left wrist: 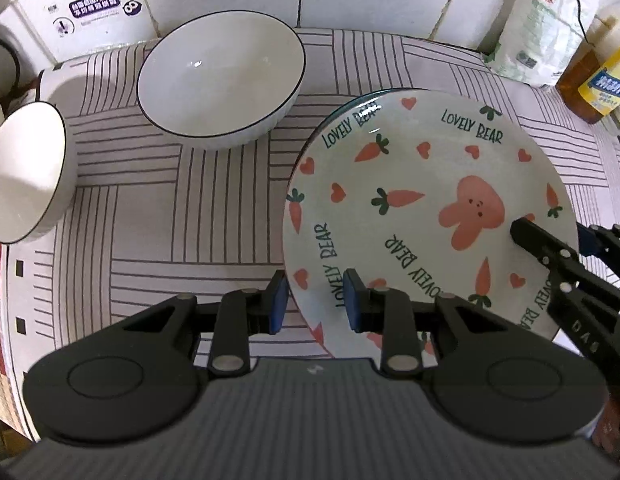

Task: Organize plates and bowls
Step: 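Carry the pink bunny plate and lower it onto the blue egg plate, then open both grippers and withdraw from the plate stack, then move both grippers toward the white bowl on the cloth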

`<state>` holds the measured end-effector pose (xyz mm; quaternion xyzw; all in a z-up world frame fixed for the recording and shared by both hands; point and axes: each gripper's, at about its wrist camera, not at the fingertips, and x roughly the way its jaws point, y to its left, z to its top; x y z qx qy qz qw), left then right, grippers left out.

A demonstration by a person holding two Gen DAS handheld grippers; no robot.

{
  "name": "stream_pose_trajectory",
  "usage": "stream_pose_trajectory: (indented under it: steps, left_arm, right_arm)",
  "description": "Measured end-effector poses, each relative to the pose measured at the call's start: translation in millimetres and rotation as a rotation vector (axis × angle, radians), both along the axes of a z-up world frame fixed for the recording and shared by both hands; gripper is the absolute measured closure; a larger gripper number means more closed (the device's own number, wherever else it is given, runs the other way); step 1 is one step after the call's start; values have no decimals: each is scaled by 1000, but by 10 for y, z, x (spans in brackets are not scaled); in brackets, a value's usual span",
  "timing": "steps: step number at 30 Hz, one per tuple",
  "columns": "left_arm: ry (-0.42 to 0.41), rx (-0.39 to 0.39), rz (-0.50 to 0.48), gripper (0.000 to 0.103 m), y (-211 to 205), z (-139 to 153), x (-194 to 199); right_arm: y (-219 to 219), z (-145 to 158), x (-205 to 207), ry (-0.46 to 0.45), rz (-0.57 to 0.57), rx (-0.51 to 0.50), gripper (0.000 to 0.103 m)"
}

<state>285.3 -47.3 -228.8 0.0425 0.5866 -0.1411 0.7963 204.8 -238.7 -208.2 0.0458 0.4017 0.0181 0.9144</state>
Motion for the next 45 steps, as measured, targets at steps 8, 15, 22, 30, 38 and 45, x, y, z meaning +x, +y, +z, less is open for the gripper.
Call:
stream_pose_trajectory:
  steps: [8,15,22,30,38,45]
  left_arm:
    - [-15,-15,38,76,-16,-25,-57]
    - [-41,-23,44,77,46,167,-198]
    - [-98,-19,8,77,74,577,-523]
    - [-201,52,-37,70,123,953,-1118]
    - [-236,51,-38,55,313,1164,-1682]
    - [-239,54,-19,42,470,1250,-1988]
  right_arm:
    - [162,-1,42,28,-9,-174,64]
    - [127,53,-20,29,-15,-143,65]
    - [177,416,-299,-18,38,-104,65]
    - [303,738,-732,-58,109,-101,58]
    - [361,892,-1165,-83,134,-102,42]
    - [431,1034,-1441,-102,168,-75,37]
